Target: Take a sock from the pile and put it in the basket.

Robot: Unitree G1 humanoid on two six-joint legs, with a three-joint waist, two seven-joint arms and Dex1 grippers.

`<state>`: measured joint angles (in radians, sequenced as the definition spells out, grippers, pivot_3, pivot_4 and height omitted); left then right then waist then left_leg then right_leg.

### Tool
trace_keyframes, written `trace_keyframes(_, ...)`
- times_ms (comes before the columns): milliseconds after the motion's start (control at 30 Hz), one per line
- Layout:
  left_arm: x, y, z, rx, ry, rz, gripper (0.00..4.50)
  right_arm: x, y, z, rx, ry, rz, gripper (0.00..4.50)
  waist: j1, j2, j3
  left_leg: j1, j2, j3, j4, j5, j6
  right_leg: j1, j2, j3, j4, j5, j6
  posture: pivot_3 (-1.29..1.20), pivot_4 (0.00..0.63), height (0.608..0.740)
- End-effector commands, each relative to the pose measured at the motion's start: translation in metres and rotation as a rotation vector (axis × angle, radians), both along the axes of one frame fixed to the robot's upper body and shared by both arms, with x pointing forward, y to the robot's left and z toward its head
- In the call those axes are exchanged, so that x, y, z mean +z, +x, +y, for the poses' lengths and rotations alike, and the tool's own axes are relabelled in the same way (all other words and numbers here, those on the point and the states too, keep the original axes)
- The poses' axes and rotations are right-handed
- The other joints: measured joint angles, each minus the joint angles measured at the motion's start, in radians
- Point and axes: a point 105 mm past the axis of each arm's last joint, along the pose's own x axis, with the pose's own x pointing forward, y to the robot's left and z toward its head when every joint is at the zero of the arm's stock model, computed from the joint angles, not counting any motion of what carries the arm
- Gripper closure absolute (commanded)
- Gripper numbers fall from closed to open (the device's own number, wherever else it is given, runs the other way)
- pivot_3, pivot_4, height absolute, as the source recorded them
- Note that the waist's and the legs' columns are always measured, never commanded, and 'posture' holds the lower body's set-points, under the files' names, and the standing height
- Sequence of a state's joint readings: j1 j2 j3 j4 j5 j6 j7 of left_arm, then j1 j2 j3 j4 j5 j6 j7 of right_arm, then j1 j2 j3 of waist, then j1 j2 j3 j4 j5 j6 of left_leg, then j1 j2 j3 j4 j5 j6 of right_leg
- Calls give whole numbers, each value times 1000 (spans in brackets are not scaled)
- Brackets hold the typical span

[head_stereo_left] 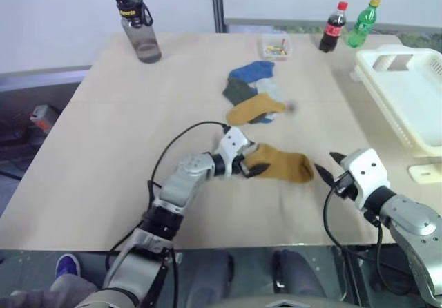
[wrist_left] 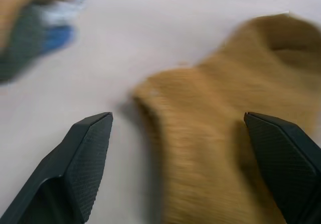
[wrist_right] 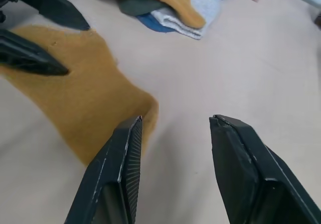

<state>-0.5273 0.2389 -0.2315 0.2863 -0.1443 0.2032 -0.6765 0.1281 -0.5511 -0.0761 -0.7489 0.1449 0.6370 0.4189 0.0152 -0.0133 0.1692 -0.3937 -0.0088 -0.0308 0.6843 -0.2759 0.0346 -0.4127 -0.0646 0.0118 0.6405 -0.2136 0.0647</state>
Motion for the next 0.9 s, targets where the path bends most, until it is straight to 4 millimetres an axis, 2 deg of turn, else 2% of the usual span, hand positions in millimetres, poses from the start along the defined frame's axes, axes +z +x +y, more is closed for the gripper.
trace_keyframes(33,77,37,-3,131,-237,-242,0,16,2,1,0,-1,-82,2309,6,-2,1,-2,0,-1,1,0,0,-1,0,-2,0,0,0,0,150,740)
trace_keyframes(100,113,52,-5,175,-328,-312,0,17,4,3,8,1,-85,2309,7,-4,2,-4,-1,-3,4,0,0,0,0,-4,0,0,0,0,150,740)
trace_keyframes(133,123,57,-4,190,-347,-320,0,18,4,4,12,2,-87,2309,4,-4,2,-4,-1,-3,4,0,0,0,0,-4,0,0,0,0,150,740)
trace_keyframes(200,133,55,-7,86,-340,-254,0,19,4,5,18,1,-90,2309,-4,-3,2,-4,-2,-3,2,0,0,0,0,-4,-2,0,0,0,150,740)
trace_keyframes(267,133,46,-2,-11,-347,-113,0,20,4,5,18,0,-92,2309,-20,-1,1,-3,-2,-1,0,0,0,0,0,-2,-2,0,1,0,150,740)
trace_keyframes(333,123,36,8,-51,-302,10,0,20,3,5,17,1,-93,2309,-30,0,1,-2,-2,-1,-2,0,0,-1,0,-1,-2,-1,2,0,150,740)
trace_keyframes(433,99,19,38,-59,-169,248,0,19,-1,7,28,12,-91,2309,-43,-1,2,-4,-1,-1,-3,0,0,-5,0,1,-1,-1,2,0,150,740)
trace_keyframes(567,75,3,55,-40,-28,376,0,17,-12,17,105,37,-75,2309,-32,-1,3,-4,-1,-2,-2,0,0,-5,0,0,2,-2,1,0,150,740)
trace_keyframes(667,57,-4,55,-32,29,456,0,16,-18,23,161,58,-65,2309,-20,-1,3,-1,-1,-3,0,0,0,-1,-1,-1,2,-2,1,0,150,740)
trace_keyframes(800,38,-10,40,-70,66,469,0,16,-27,25,223,42,-58,2309,-19,-1,3,-1,-1,-3,1,0,0,0,-1,-1,1,-1,1,0,150,740)
trace_keyframes(900,23,-3,33,-43,97,449,0,19,-33,25,247,49,-62,2309,-19,-1,3,-1,-1,-3,0,0,0,-1,0,-1,1,-2,1,0,150,740)
